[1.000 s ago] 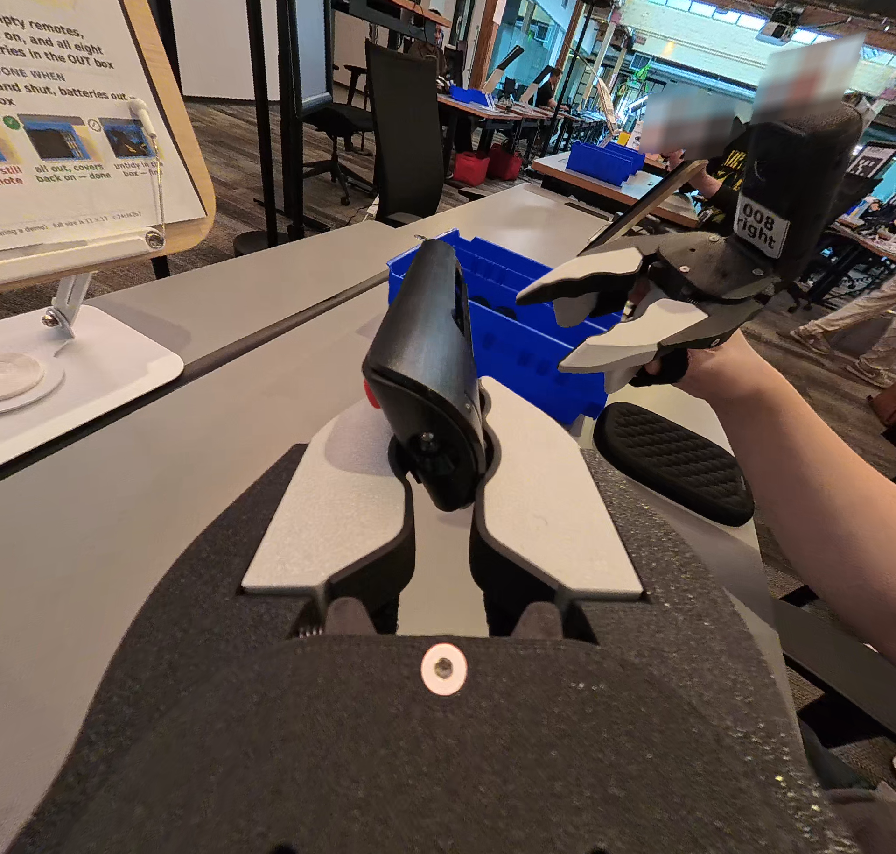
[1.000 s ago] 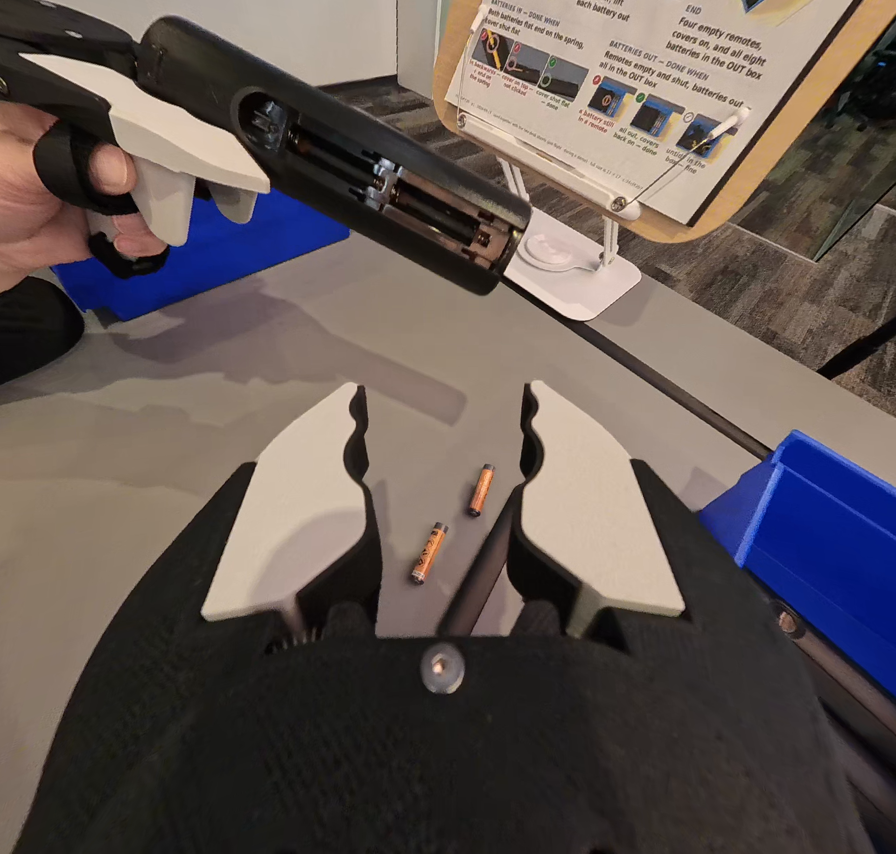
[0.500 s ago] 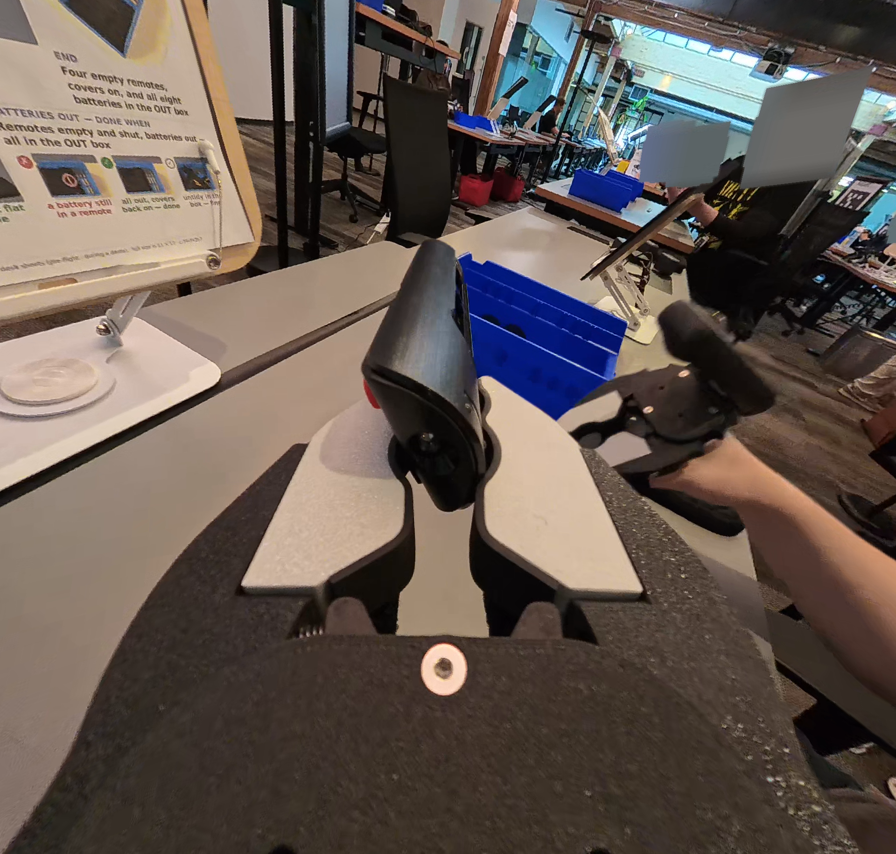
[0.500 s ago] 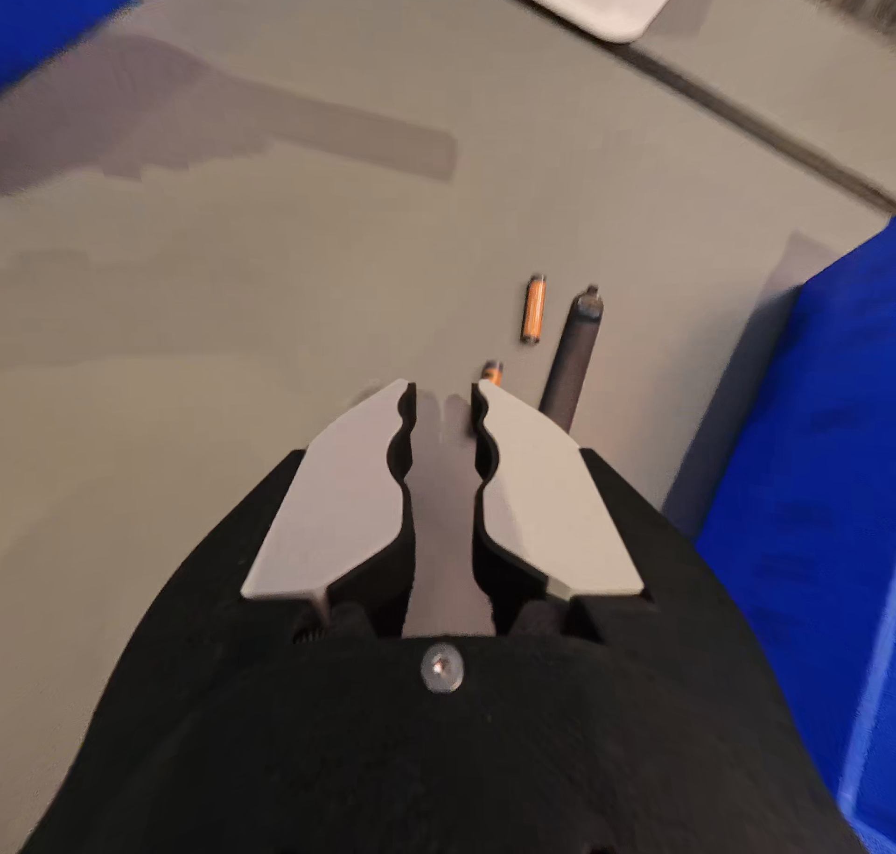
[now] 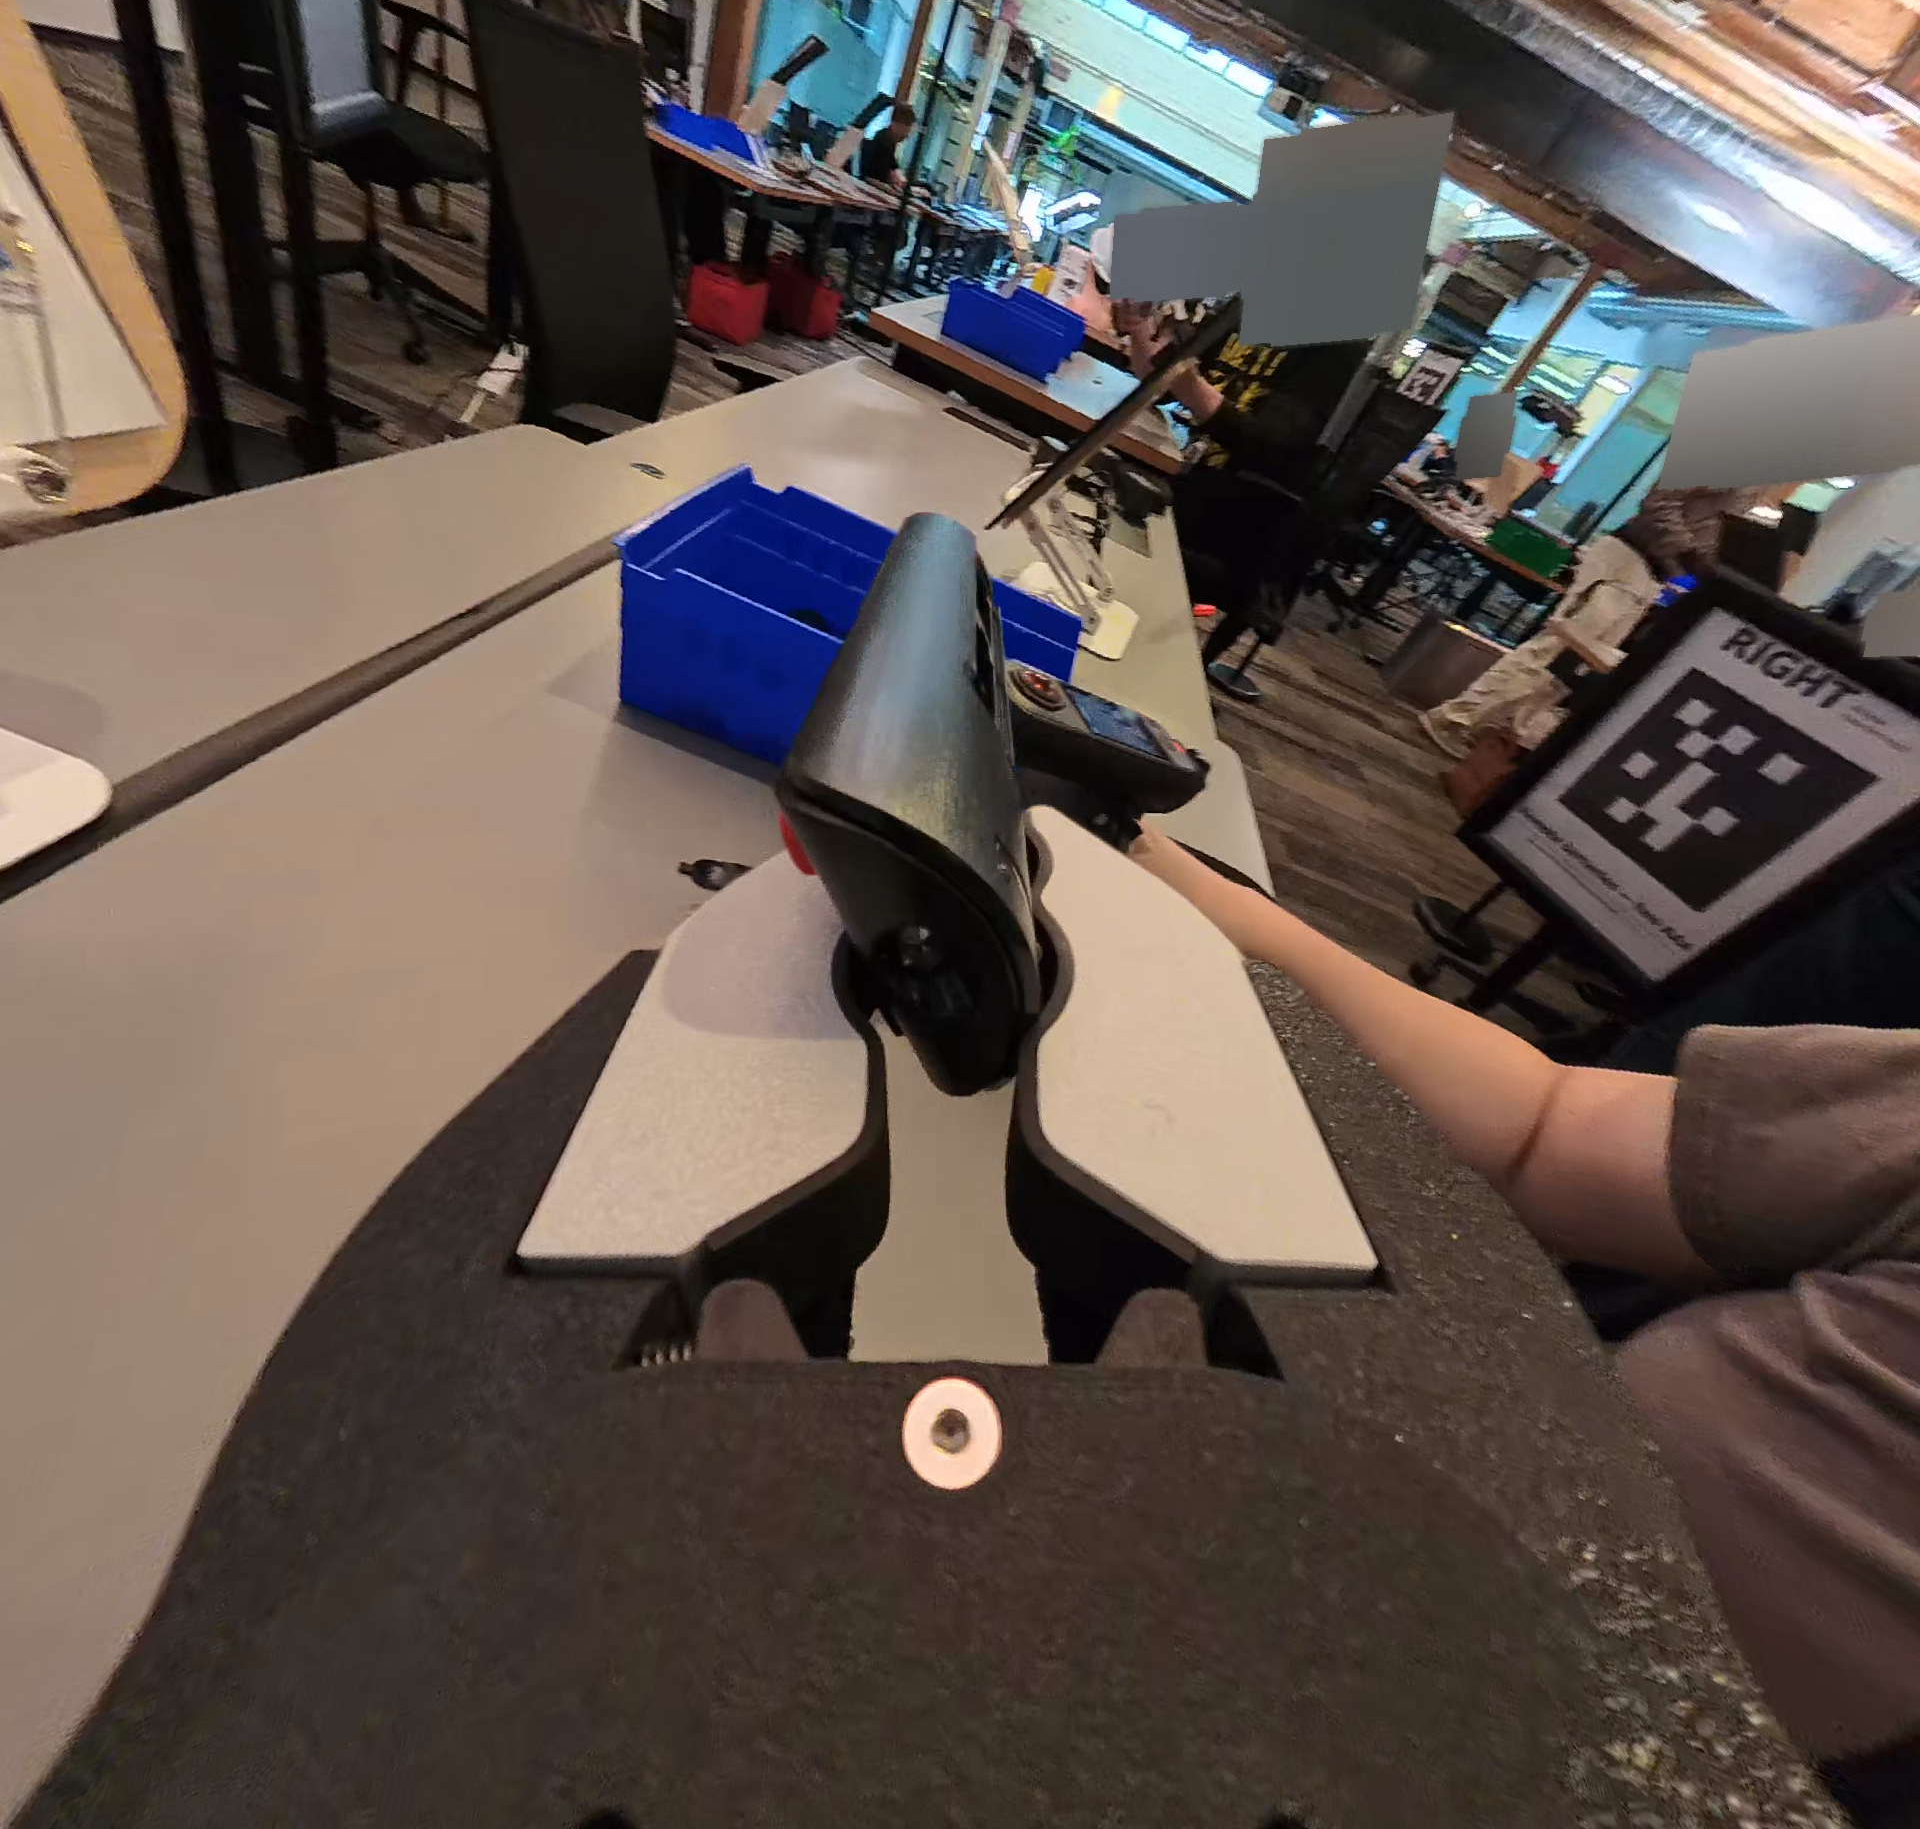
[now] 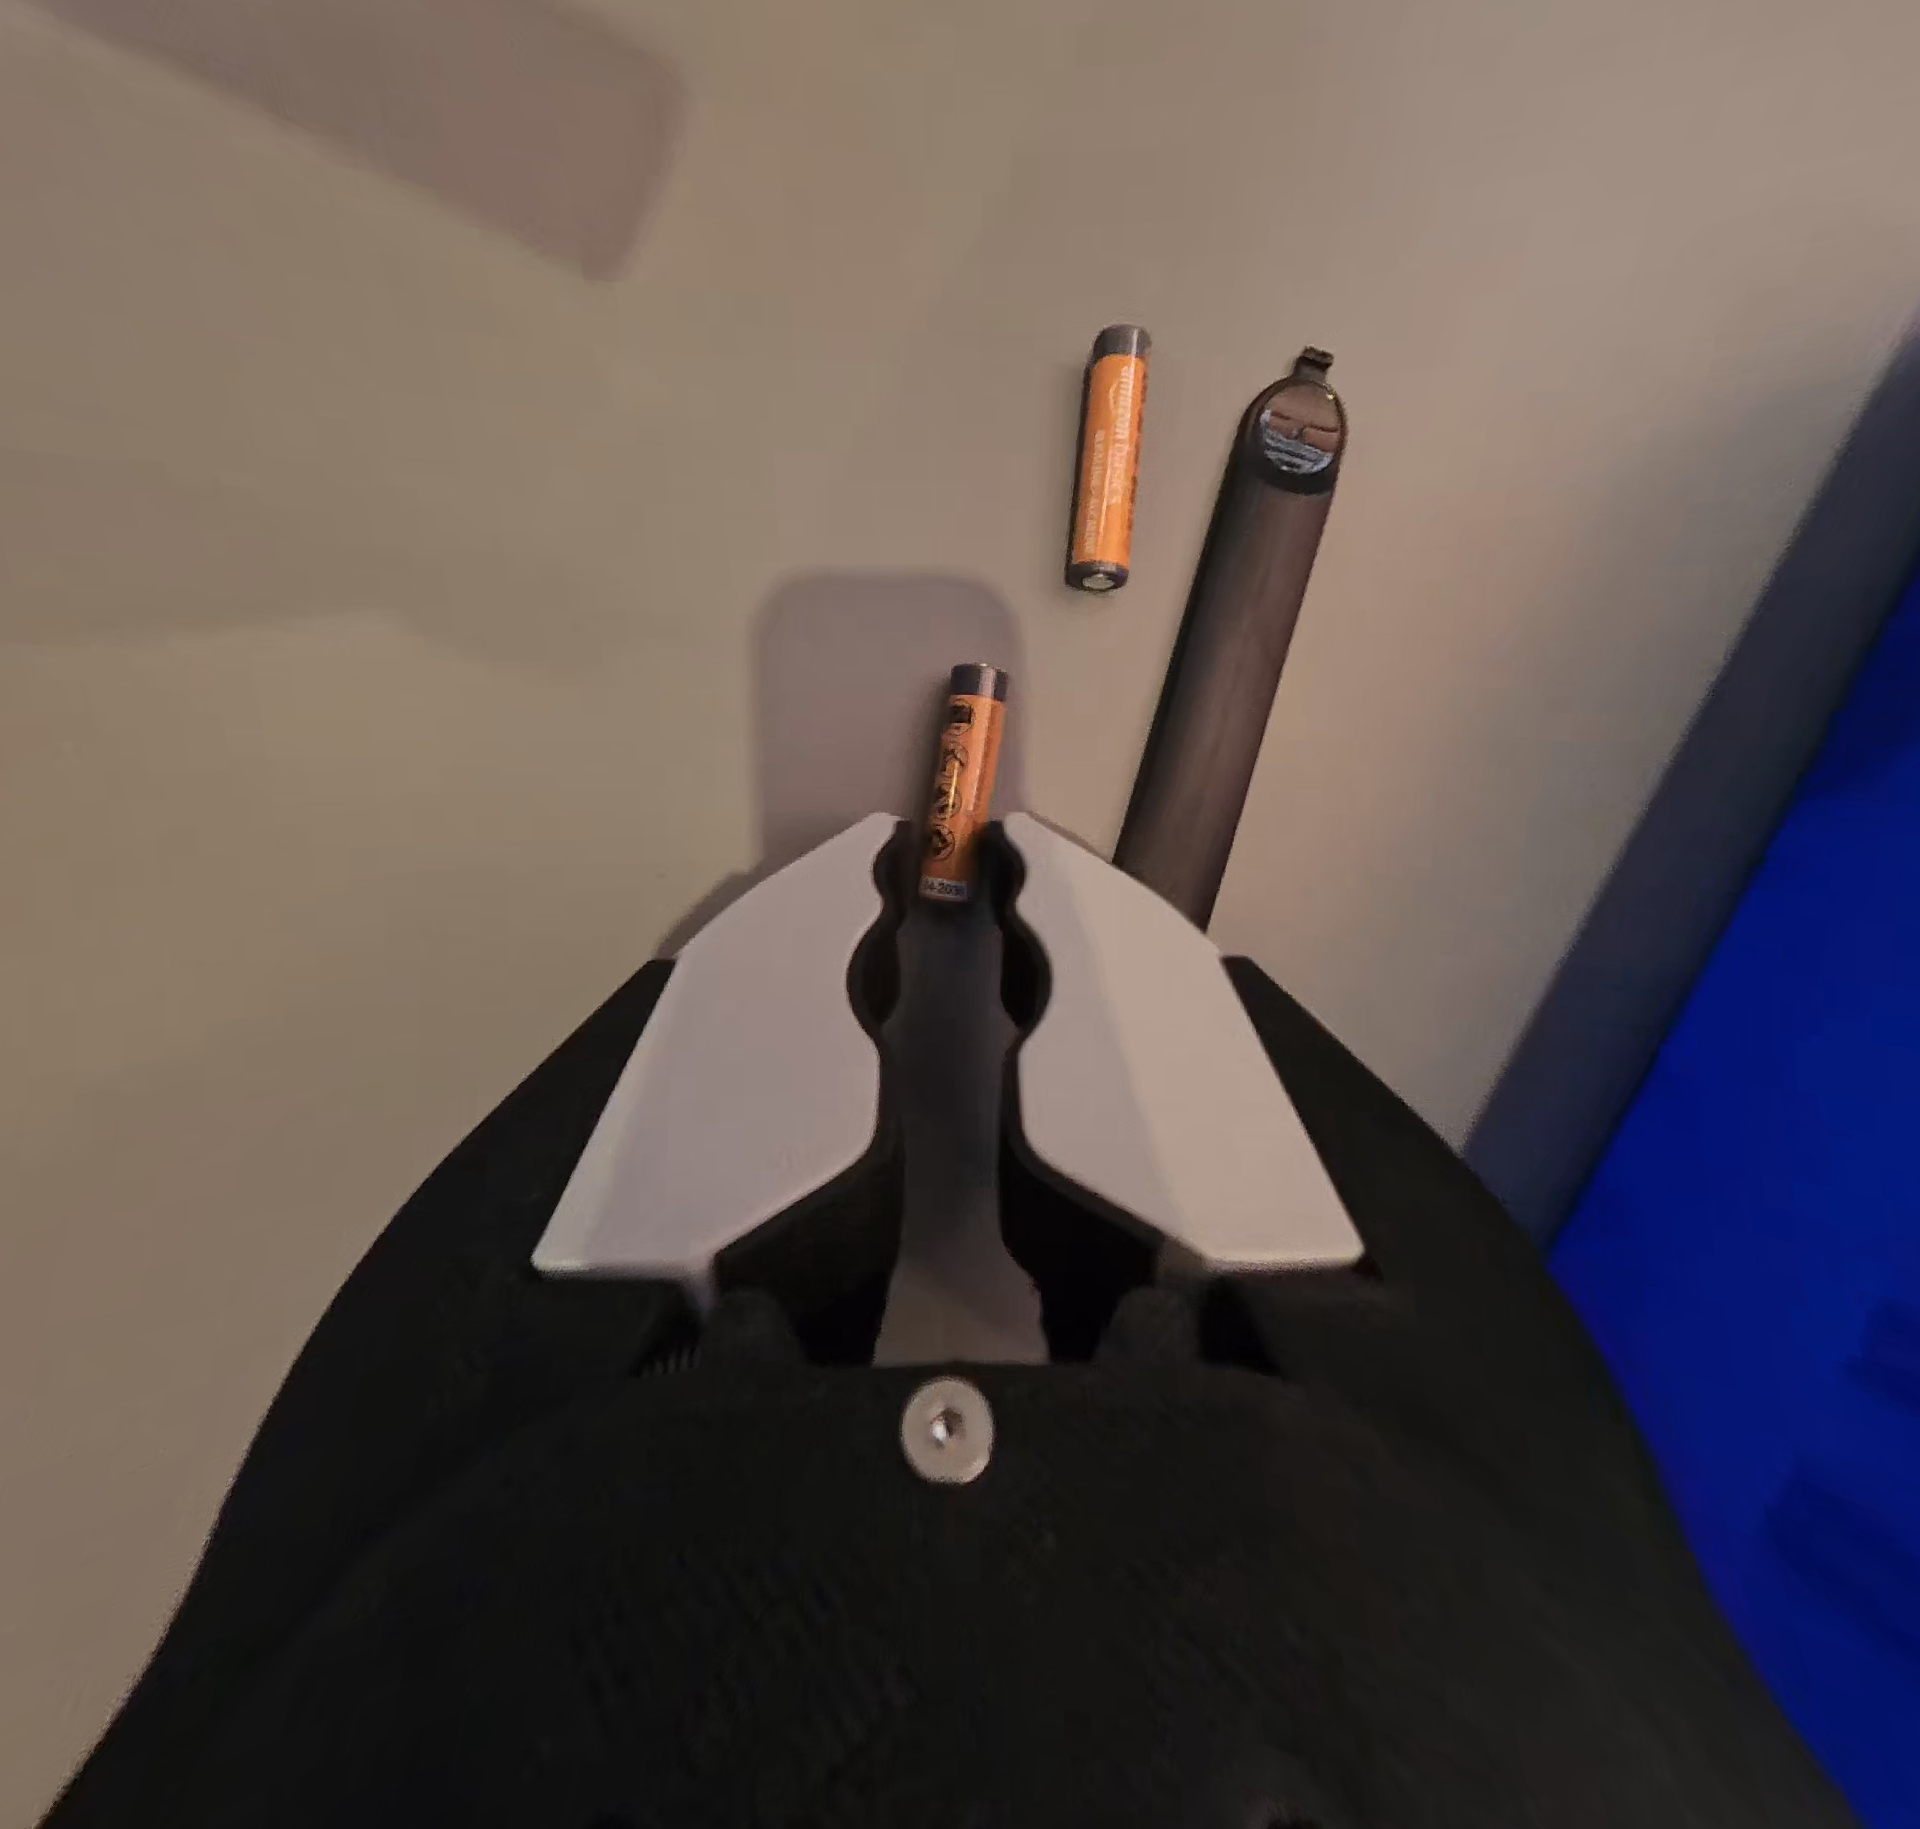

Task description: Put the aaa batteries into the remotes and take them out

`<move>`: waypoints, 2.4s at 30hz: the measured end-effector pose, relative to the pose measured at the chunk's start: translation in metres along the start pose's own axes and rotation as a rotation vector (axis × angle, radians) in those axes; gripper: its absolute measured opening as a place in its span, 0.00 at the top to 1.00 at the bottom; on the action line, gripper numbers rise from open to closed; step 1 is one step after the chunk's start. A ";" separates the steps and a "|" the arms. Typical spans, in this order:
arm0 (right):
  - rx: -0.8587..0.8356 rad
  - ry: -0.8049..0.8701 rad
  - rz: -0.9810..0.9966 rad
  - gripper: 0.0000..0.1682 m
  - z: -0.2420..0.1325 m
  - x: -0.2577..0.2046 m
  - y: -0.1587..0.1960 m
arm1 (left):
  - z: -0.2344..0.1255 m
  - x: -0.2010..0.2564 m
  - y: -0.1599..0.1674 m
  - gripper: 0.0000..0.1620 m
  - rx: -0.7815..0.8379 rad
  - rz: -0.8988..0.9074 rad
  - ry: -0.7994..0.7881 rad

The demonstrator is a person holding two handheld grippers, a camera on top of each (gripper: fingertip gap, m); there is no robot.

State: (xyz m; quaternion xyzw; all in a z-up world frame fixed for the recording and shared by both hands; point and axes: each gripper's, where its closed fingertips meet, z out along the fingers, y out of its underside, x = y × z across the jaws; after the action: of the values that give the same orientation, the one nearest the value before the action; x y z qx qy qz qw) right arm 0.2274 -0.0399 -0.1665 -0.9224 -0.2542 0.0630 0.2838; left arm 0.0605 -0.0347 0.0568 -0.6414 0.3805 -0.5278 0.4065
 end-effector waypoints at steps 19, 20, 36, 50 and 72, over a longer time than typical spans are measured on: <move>0.838 -0.262 -0.501 0.93 -0.185 -0.057 -0.082 | -0.002 -0.005 0.012 0.87 -0.058 -0.096 0.048; 0.843 -0.265 -0.519 0.93 -0.188 -0.060 -0.083 | -0.001 -0.003 0.013 0.87 -0.060 -0.099 0.060; 0.604 -0.225 -0.767 0.93 -0.178 -0.112 -0.164 | 0.023 0.011 0.031 0.87 -0.128 -0.191 0.152; 0.347 -0.410 -0.740 0.93 -0.126 -0.110 -0.164 | 0.024 -0.002 0.044 0.87 -0.144 -0.384 0.171; 0.197 -0.318 -0.872 0.89 -0.109 -0.115 -0.174 | 0.027 -0.013 0.054 0.87 -0.174 -0.406 0.128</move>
State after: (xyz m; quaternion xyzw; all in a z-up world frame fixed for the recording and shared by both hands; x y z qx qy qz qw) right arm 0.0816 -0.0277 0.0177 -0.6774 -0.6507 0.1022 0.3275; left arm 0.0820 -0.0399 -0.0007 -0.7026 0.3127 -0.6037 0.2103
